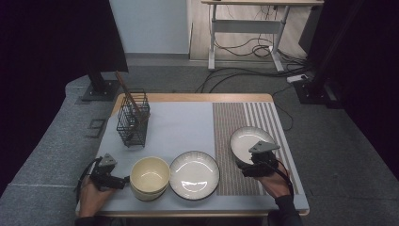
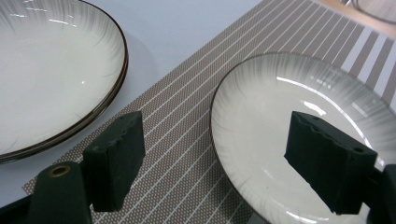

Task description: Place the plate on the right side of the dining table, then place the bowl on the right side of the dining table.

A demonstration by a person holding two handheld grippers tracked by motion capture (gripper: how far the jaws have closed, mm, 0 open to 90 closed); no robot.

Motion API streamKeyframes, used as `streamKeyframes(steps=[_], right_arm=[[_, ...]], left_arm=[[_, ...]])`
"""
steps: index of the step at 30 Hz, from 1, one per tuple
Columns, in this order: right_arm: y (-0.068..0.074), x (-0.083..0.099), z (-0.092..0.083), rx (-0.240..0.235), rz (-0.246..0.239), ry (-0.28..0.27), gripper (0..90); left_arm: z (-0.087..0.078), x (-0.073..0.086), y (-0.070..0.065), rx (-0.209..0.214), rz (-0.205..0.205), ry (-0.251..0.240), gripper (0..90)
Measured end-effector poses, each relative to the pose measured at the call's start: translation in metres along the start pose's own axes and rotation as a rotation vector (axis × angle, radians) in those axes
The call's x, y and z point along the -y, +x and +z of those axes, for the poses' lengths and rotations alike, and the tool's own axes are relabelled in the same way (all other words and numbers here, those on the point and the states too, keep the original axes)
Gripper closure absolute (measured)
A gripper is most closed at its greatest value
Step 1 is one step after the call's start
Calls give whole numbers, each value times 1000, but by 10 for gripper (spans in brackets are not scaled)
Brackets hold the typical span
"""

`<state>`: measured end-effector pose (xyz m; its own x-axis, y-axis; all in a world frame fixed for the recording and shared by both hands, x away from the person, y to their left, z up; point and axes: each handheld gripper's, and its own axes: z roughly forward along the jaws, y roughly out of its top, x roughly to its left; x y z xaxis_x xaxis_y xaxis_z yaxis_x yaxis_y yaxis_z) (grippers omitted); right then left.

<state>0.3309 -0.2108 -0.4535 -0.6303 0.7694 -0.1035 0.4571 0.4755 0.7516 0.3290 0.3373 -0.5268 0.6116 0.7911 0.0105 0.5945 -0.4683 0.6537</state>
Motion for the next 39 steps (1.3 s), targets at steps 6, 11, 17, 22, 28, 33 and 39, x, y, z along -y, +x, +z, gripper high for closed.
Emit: streamKeyframes(steps=[6, 11, 17, 22, 28, 33, 39], right_arm=[[-6, 14, 1, 21, 69, 4, 175], [-12, 26, 8, 11, 123, 37, 164], [-18, 38, 14, -10, 158, 40, 161], [-16, 41, 19, -21, 153, 73, 160], [-13, 41, 24, -35, 137, 112, 161], [-14, 42, 23, -30, 141, 107, 160], [-15, 41, 23, -6, 142, 112, 159]], left_arm=[[0, 0, 0, -1, 1, -1, 4], [0, 0, 0, -1, 1, -2, 5], [0, 0, 0, -1, 0, -1, 5], [0, 0, 0, -1, 1, -1, 5], [0, 0, 0, -1, 1, -1, 5], [0, 0, 0, -1, 1, -1, 5], [0, 0, 0, 0, 1, -1, 4]])
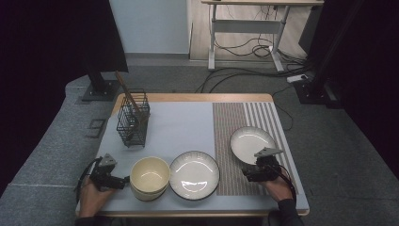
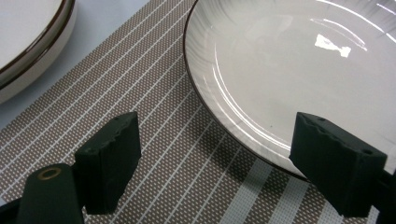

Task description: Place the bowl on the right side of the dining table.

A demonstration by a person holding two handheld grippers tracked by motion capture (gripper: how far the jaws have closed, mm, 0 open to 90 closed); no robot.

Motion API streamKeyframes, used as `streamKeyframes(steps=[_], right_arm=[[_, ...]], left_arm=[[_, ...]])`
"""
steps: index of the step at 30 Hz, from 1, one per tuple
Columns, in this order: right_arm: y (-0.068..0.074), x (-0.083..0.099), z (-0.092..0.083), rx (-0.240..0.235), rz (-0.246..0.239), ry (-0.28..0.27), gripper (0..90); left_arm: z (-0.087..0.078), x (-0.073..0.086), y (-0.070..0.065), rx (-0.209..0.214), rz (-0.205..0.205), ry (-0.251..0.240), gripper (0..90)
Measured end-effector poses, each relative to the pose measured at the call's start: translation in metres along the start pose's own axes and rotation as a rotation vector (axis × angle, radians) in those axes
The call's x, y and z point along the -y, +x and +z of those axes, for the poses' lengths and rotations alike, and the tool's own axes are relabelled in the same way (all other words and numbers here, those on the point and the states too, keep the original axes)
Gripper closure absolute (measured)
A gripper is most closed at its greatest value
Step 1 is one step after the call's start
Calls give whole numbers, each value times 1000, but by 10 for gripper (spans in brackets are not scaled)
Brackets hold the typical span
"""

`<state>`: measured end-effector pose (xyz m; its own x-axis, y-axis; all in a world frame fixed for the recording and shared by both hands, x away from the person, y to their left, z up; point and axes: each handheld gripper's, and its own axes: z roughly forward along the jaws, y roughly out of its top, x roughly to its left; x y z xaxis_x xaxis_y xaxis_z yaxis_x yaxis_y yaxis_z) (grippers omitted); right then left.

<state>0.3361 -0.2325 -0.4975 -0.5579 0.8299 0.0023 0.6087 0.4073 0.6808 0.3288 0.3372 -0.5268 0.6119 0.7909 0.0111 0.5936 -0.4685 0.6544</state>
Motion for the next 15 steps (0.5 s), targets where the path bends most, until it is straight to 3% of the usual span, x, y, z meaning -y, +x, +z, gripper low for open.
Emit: streamKeyframes(steps=[10, 15], right_arm=[[5, -11, -13, 10, -15, -39, 139], [9, -14, -15, -14, -55, -9, 139]], left_arm=[[0, 0, 0, 0, 0, 0, 5], [0, 0, 0, -1, 0, -1, 5]])
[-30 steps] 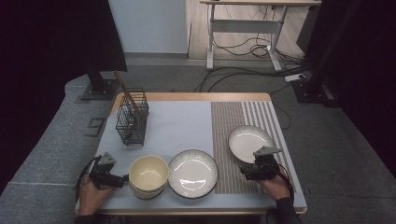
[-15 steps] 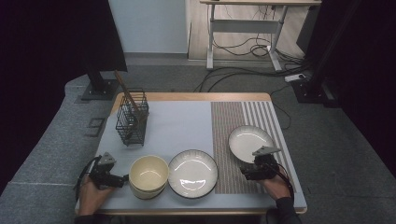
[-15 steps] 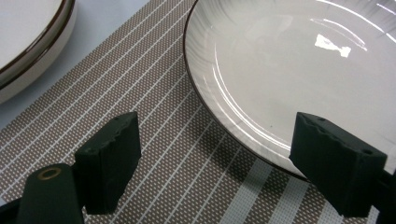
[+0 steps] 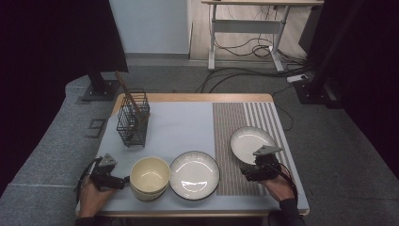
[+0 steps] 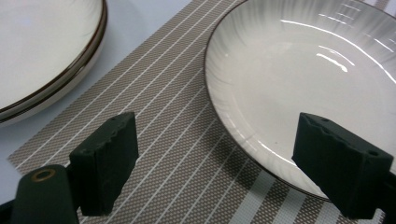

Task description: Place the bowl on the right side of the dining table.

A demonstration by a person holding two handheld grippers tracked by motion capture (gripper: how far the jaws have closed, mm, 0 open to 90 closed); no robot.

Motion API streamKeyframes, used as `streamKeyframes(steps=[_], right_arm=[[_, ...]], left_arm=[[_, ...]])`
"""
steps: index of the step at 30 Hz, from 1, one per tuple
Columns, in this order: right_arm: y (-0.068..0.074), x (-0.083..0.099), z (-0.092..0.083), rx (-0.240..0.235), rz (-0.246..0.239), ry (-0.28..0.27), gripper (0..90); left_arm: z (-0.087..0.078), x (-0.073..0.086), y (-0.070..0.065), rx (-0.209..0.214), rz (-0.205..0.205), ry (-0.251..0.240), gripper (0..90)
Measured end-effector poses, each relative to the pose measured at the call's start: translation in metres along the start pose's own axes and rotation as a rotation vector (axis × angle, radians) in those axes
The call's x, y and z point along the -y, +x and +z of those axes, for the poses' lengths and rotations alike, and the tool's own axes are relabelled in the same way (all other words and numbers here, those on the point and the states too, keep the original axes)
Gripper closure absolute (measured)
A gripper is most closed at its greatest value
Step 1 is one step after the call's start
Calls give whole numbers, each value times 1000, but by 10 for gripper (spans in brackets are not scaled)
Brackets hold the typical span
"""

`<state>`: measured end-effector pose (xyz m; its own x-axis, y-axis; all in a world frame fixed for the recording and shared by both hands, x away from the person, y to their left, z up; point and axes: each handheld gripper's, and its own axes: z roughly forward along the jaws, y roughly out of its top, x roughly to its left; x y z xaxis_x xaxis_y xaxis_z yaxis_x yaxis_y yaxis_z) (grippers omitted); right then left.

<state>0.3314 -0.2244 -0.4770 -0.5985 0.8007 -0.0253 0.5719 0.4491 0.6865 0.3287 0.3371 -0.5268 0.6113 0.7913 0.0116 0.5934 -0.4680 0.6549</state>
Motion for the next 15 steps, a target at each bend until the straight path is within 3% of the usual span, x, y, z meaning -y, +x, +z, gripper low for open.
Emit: streamKeyframes(steps=[6, 15], right_arm=[[7, -9, -7, -38, -26, -29, 139], [22, -23, -10, -83, -79, -18, 144]], left_arm=[[0, 0, 0, 0, 0, 0, 5], [0, 0, 0, 0, 0, 0, 5]])
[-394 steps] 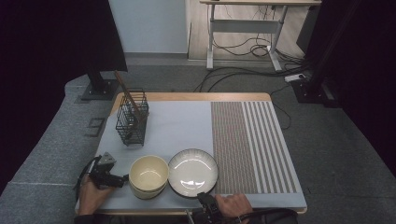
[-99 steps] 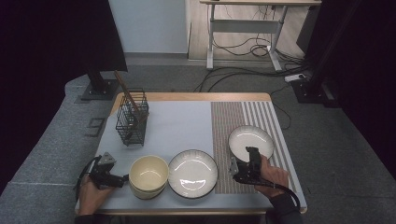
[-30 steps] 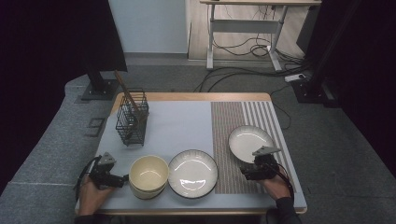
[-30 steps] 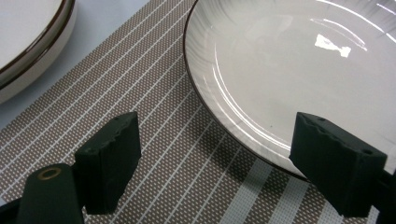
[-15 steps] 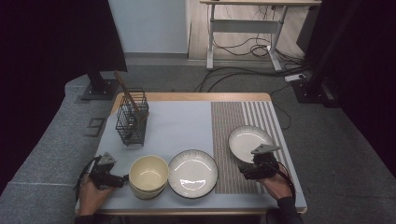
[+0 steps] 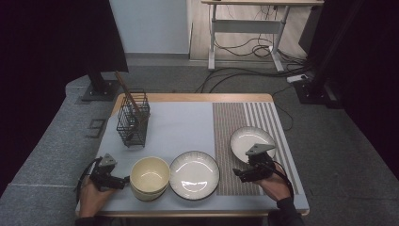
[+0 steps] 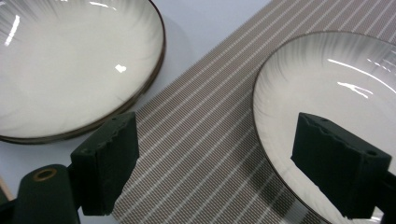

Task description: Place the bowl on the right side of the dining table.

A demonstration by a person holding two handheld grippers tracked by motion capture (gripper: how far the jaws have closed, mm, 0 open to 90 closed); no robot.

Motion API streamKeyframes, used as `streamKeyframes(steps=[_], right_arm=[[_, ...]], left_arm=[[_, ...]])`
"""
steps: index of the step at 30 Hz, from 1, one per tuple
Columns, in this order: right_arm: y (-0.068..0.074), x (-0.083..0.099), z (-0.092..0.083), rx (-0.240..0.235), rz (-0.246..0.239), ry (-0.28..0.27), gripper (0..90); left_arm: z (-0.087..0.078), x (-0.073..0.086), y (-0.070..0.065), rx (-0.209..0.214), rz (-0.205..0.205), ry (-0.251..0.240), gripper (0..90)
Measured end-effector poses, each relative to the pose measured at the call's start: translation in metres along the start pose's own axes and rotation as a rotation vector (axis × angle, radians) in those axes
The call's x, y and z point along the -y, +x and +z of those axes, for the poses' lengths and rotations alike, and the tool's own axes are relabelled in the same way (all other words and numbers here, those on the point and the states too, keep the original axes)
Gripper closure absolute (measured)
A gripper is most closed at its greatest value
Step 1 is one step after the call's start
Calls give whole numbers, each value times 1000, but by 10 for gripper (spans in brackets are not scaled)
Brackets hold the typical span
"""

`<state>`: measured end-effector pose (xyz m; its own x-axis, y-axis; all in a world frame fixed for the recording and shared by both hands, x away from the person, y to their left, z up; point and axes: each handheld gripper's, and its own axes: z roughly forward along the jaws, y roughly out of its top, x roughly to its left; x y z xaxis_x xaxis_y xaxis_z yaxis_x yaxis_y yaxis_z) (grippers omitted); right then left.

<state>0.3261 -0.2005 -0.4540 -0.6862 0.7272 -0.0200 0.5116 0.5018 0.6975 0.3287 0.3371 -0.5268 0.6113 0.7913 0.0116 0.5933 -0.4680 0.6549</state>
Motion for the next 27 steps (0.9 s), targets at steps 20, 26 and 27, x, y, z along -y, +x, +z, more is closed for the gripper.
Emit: streamKeyframes(steps=[20, 26, 27], right_arm=[[25, -33, 14, -93, -56, 6, 133], [32, -45, 18, -120, -62, -3, 119], [34, -46, 19, -129, -66, -1, 118]], left_arm=[[0, 0, 0, -1, 1, 0, 5], [0, 0, 0, -1, 1, -1, 6], [0, 0, 0, -1, 1, 0, 6]])
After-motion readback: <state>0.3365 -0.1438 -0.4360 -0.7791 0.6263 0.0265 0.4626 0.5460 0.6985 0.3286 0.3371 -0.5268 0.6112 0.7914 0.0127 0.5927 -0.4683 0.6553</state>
